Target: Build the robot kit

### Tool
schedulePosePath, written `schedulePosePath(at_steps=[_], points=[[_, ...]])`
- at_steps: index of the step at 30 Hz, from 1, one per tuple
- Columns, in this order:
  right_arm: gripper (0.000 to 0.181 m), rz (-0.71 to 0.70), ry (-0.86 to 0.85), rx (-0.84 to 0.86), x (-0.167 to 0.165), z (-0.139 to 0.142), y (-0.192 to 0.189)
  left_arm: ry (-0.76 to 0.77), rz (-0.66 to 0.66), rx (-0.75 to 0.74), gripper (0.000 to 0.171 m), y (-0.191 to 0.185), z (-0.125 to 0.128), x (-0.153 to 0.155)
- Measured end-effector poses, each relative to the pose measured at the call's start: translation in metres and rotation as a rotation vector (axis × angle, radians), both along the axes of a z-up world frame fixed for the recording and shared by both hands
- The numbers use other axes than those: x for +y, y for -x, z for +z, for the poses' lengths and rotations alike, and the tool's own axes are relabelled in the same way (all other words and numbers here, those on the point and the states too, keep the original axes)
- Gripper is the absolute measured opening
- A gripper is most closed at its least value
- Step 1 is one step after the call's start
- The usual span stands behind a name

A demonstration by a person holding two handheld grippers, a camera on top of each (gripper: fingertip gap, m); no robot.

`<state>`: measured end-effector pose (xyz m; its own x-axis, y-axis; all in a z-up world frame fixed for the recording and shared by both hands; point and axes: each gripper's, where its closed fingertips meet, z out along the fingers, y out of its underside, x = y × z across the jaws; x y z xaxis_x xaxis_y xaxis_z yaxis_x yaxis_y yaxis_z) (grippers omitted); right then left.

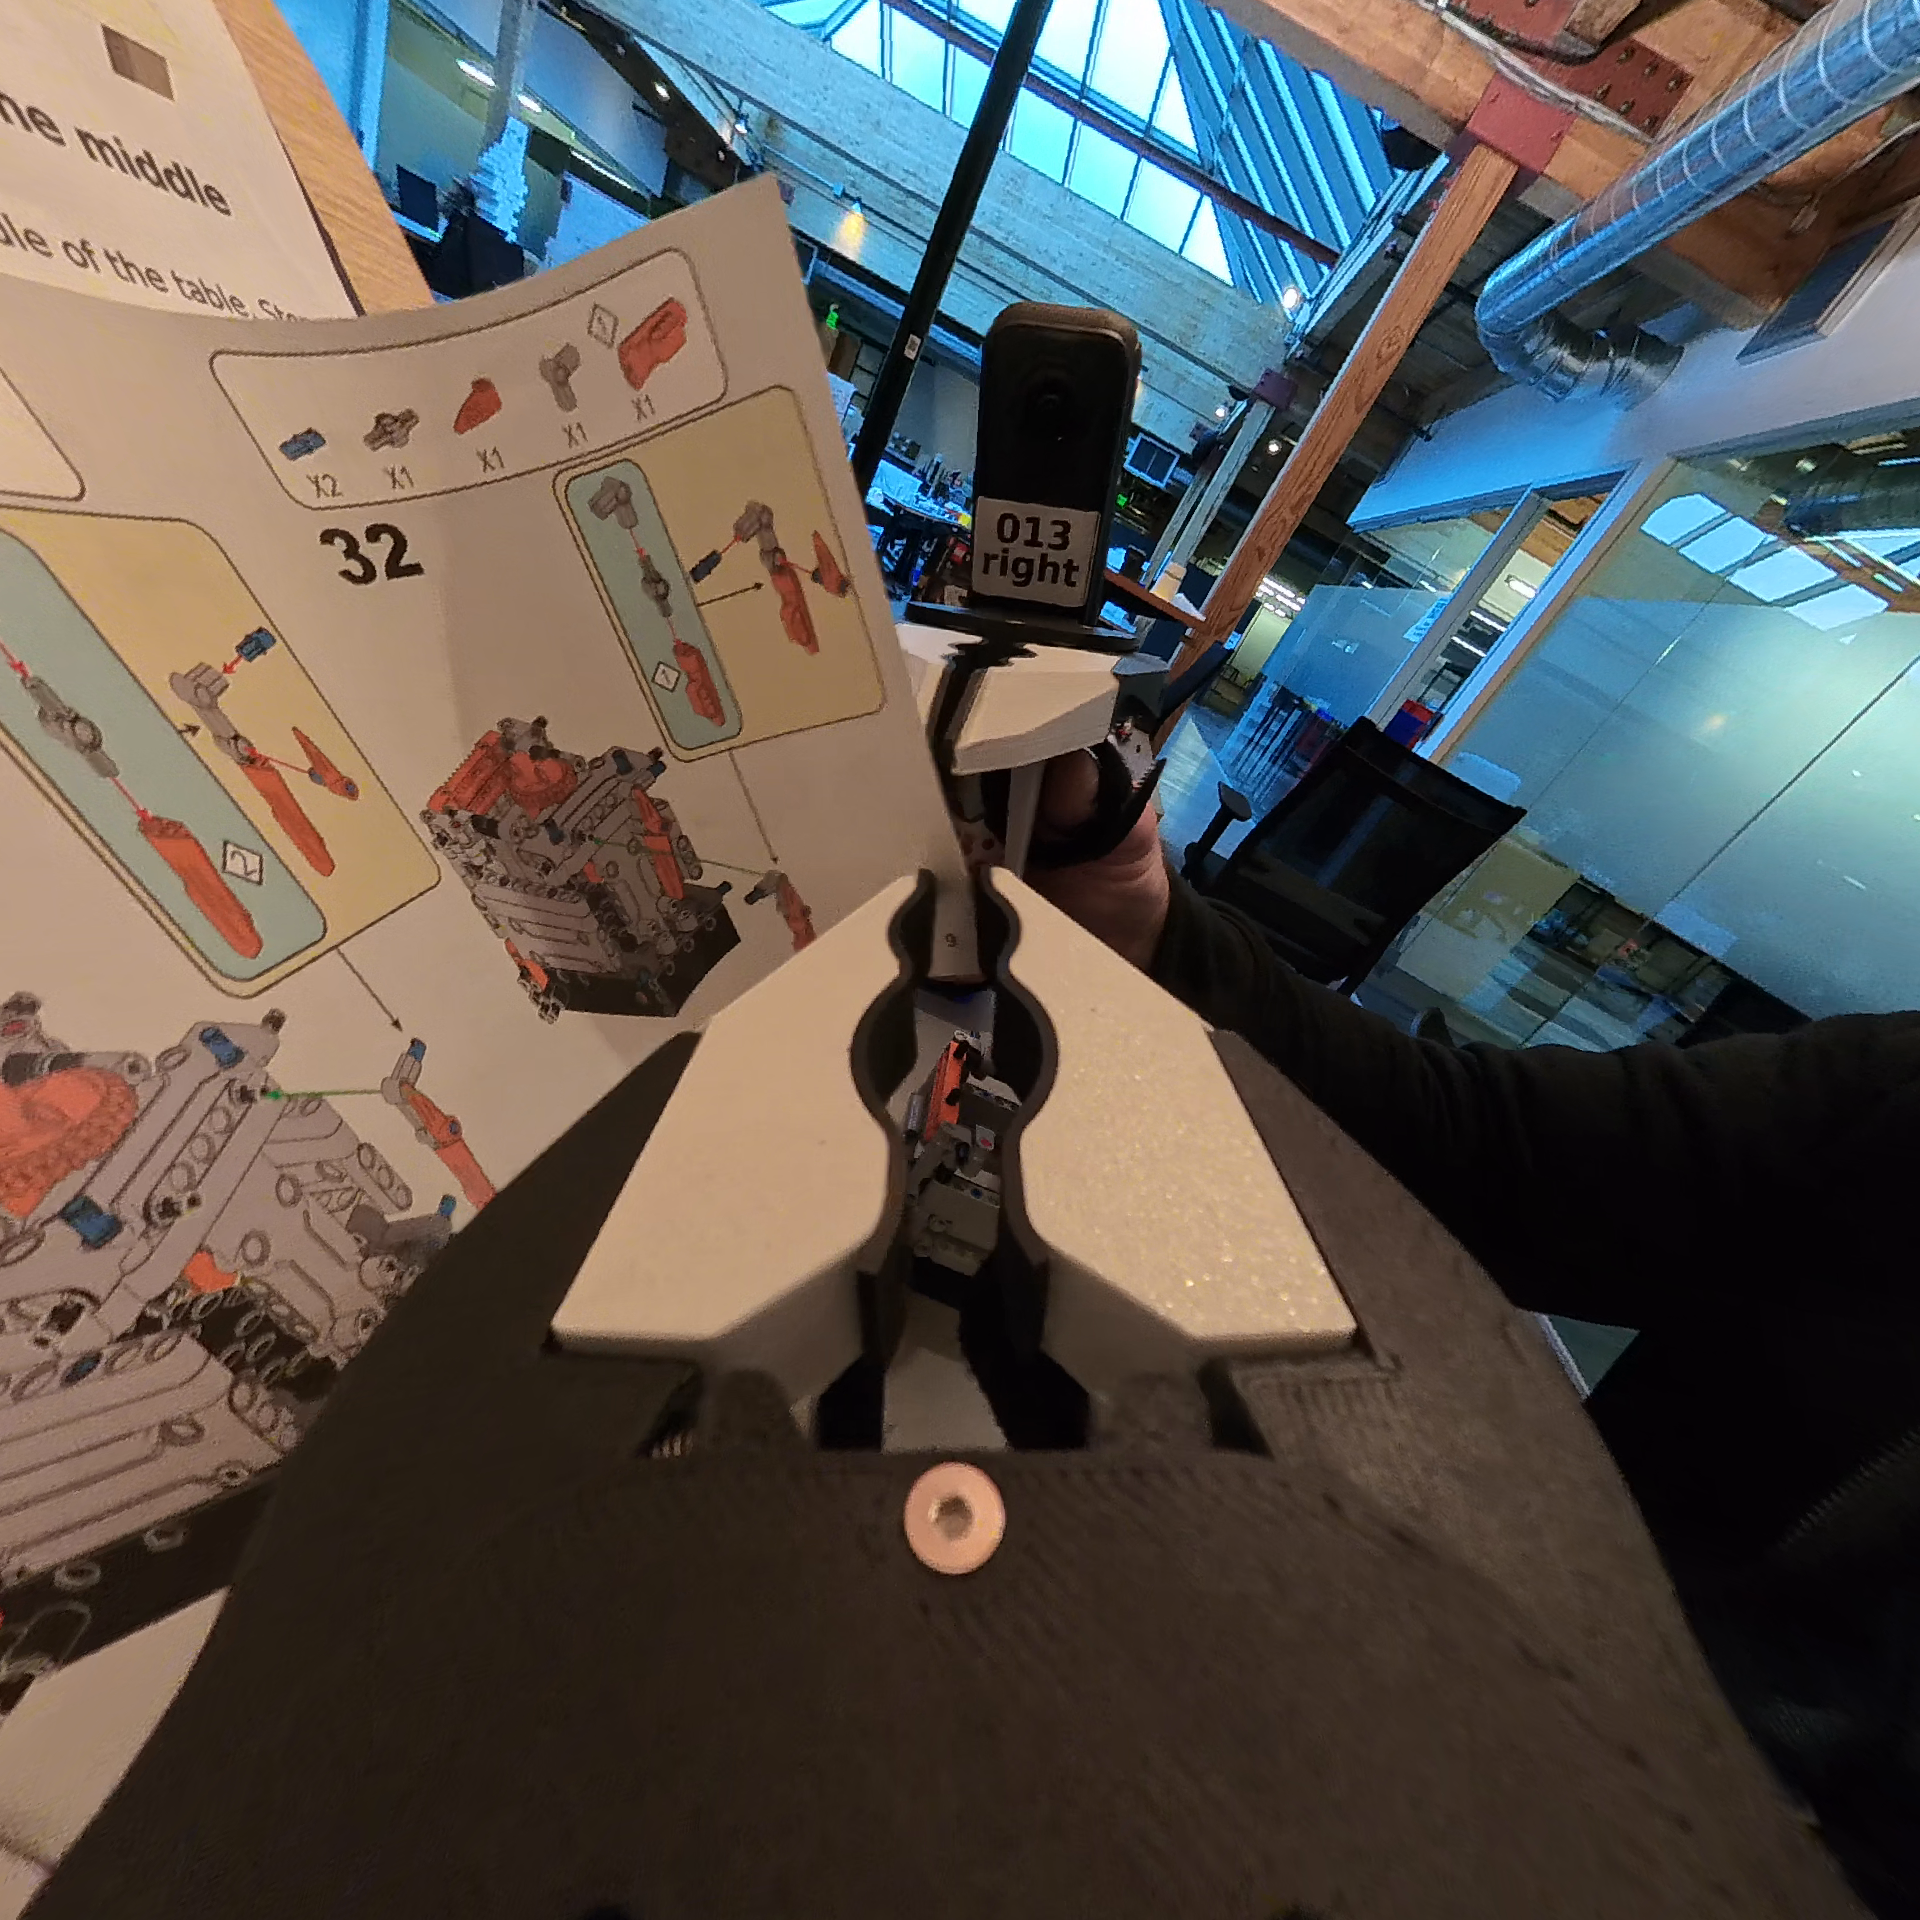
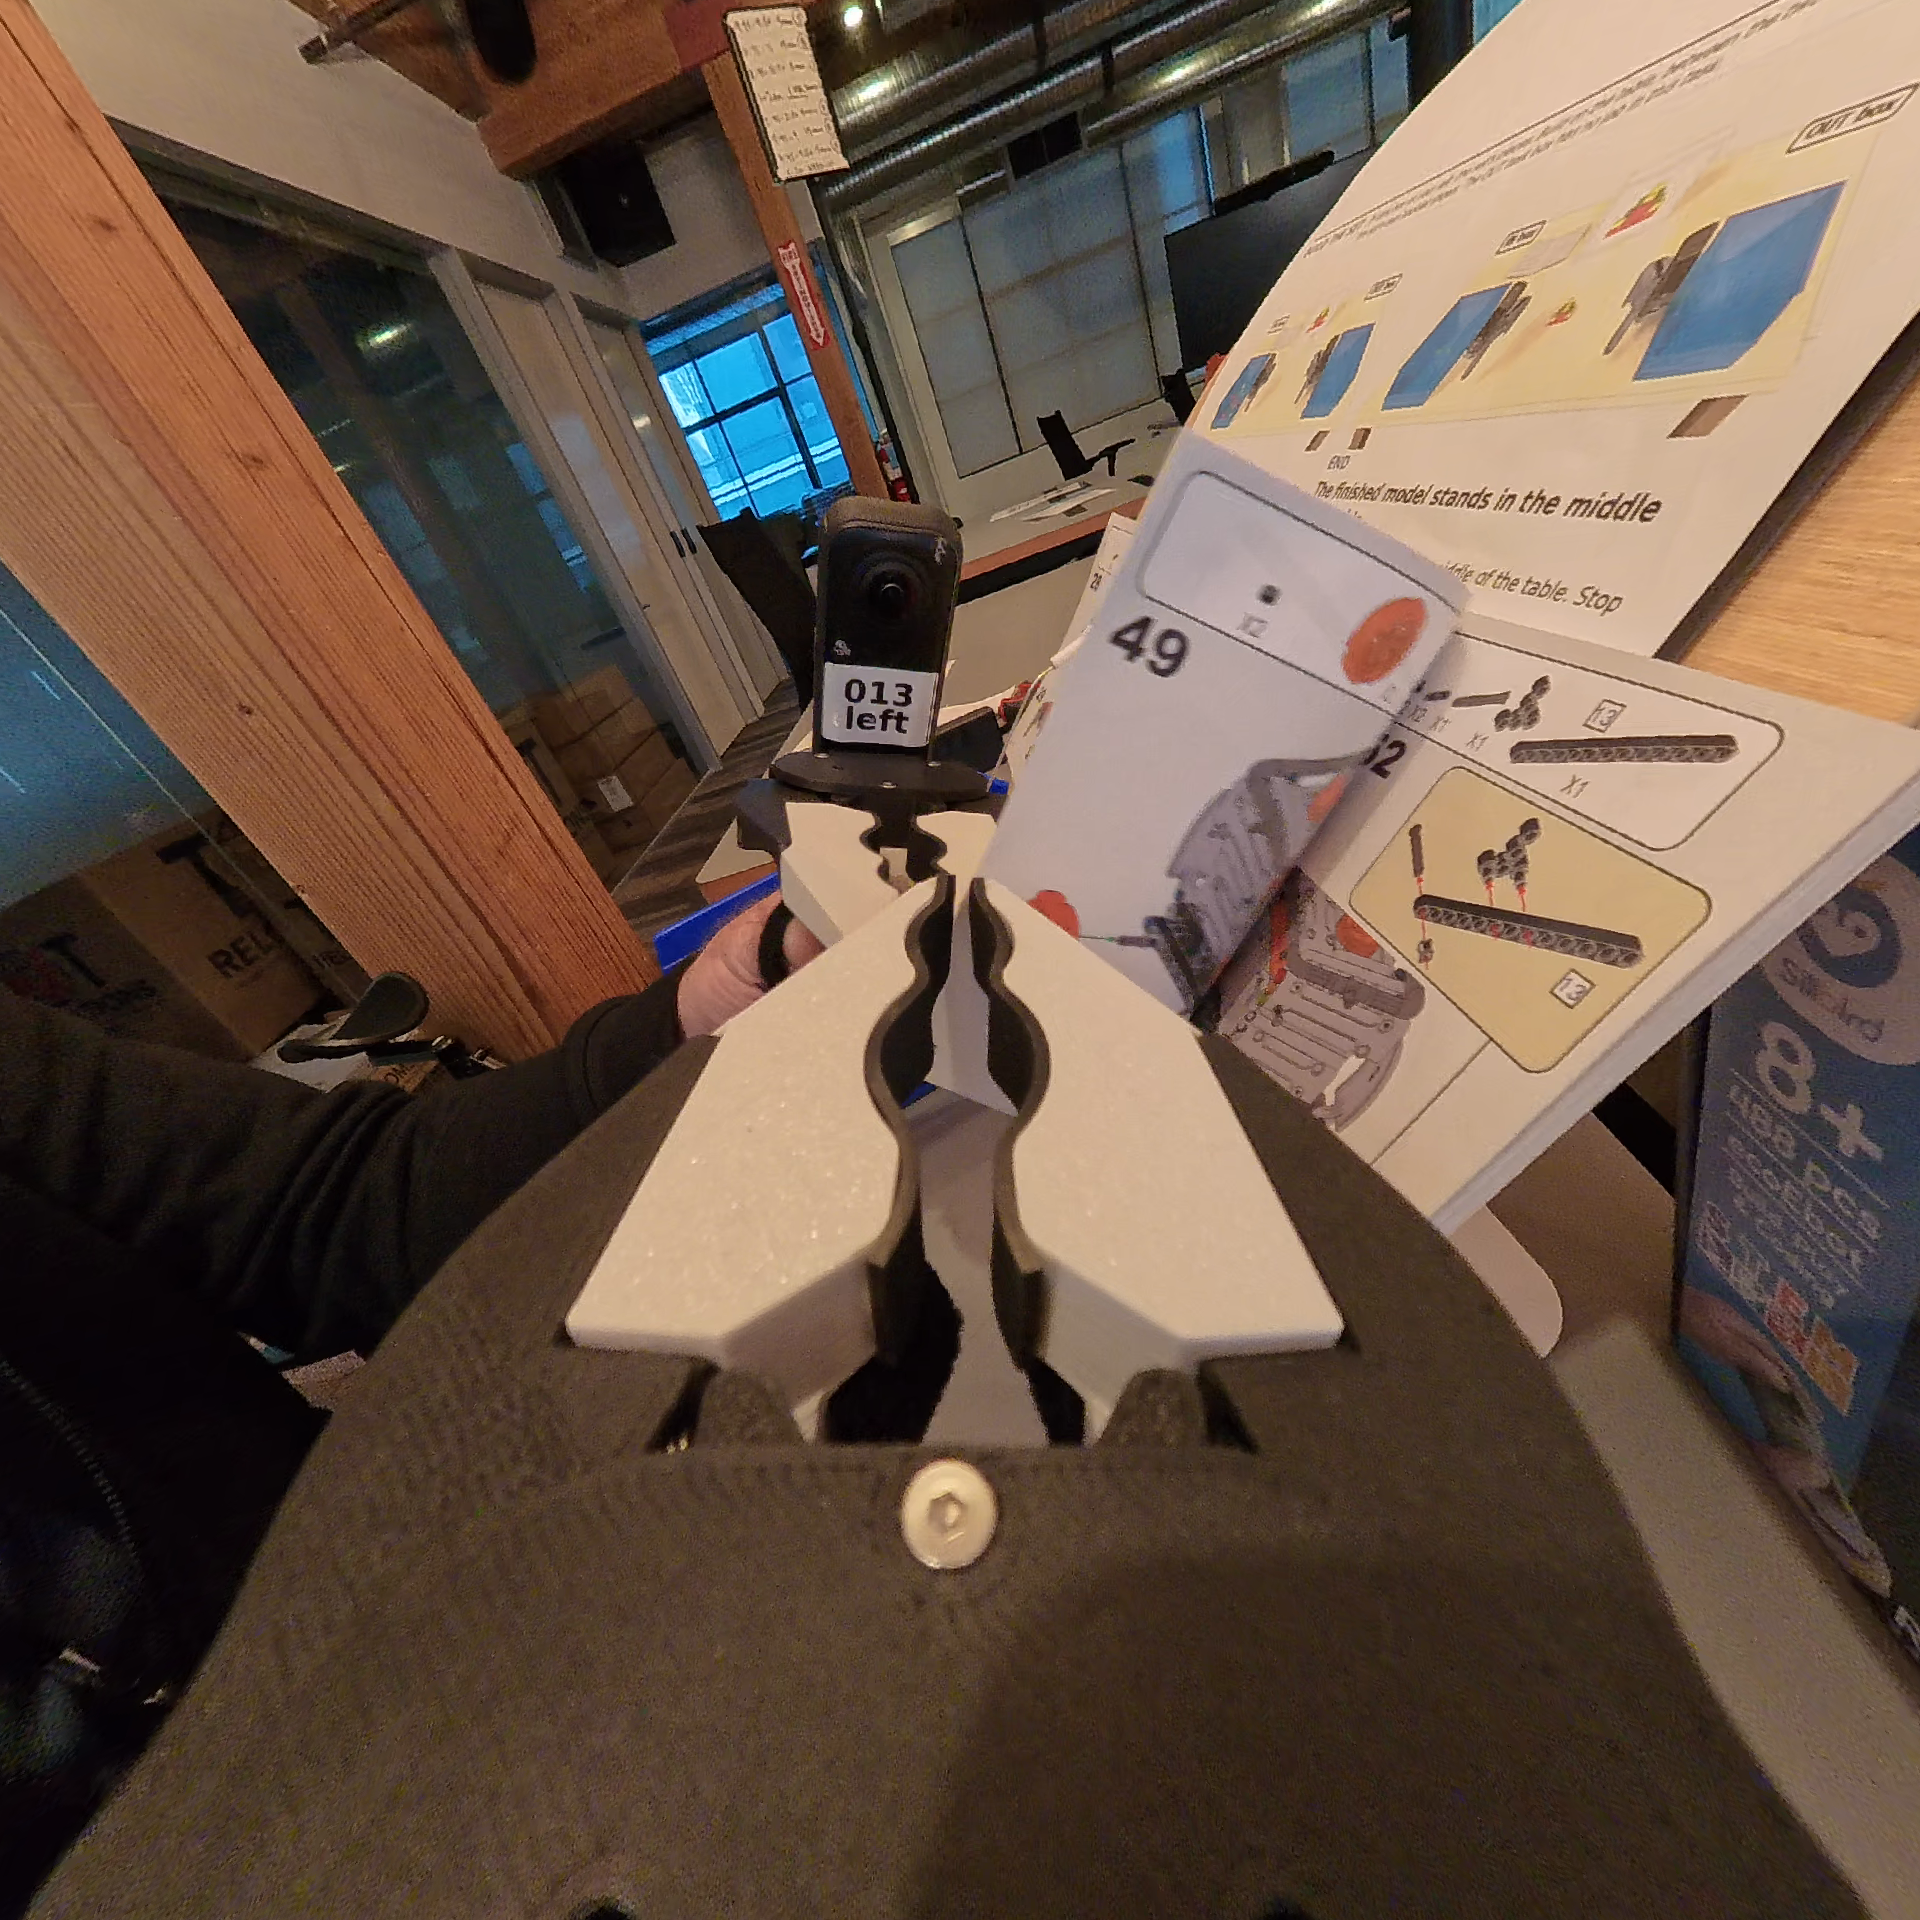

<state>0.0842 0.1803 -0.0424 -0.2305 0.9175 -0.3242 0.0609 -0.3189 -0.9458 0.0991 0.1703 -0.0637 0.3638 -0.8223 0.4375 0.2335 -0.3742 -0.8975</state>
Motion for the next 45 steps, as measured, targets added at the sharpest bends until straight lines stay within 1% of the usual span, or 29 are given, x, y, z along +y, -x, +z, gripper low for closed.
schedulePosePath(at_steps=[2, 9, 13, 16, 19, 27, 30, 31, 37, 41, 45], points=[[0.004, -0.006, -0.006, -0.008, 0.0, -0.001, 0.001, 0.0, 0.007, -0.002, 0.0, 0.0, -0.001, 0.001], [0.009, -0.037, -0.021, -0.021, 0.003, -0.002, -0.001, -0.001, 0.008, -0.019, 0.0, 0.0, -0.001, 0.003], [0.018, -0.099, -0.069, -0.057, 0.008, -0.005, -0.005, -0.004, 0.01, -0.026, 0.0, 0.0, 0.0, 0.003], [0.024, -0.154, -0.099, -0.101, 0.012, -0.008, -0.007, -0.014, 0.013, -0.002, 0.0, -0.002, 0.0, 0.002], [0.028, -0.142, -0.091, -0.132, 0.008, -0.012, -0.004, -0.021, -0.004, 0.007, 0.0, -0.006, 0.0, -0.001], [0.021, -0.08, -0.003, -0.088, 0.005, -0.014, -0.005, -0.025, -0.006, 0.002, 0.001, -0.003, 0.002, -0.002], [0.015, -0.065, 0.018, -0.077, 0.004, -0.014, -0.006, -0.024, -0.009, 0.024, 0.006, -0.004, -0.001, -0.003], [0.014, -0.061, 0.028, -0.07, 0.004, -0.013, -0.007, -0.025, -0.008, 0.032, 0.01, -0.005, -0.002, -0.003], [0.016, -0.036, 0.061, -0.047, 0.0, -0.008, -0.006, -0.071, 0.042, 0.183, 0.025, -0.012, -0.01, -0.002], [0.012, -0.032, 0.072, -0.038, 0.0, -0.007, -0.007, -0.088, 0.079, 0.231, 0.029, -0.011, -0.011, -0.001], [0.009, -0.02, 0.082, -0.03, -0.002, -0.007, -0.005, -0.093, 0.102, 0.238, 0.031, -0.008, -0.009, 0.0]])
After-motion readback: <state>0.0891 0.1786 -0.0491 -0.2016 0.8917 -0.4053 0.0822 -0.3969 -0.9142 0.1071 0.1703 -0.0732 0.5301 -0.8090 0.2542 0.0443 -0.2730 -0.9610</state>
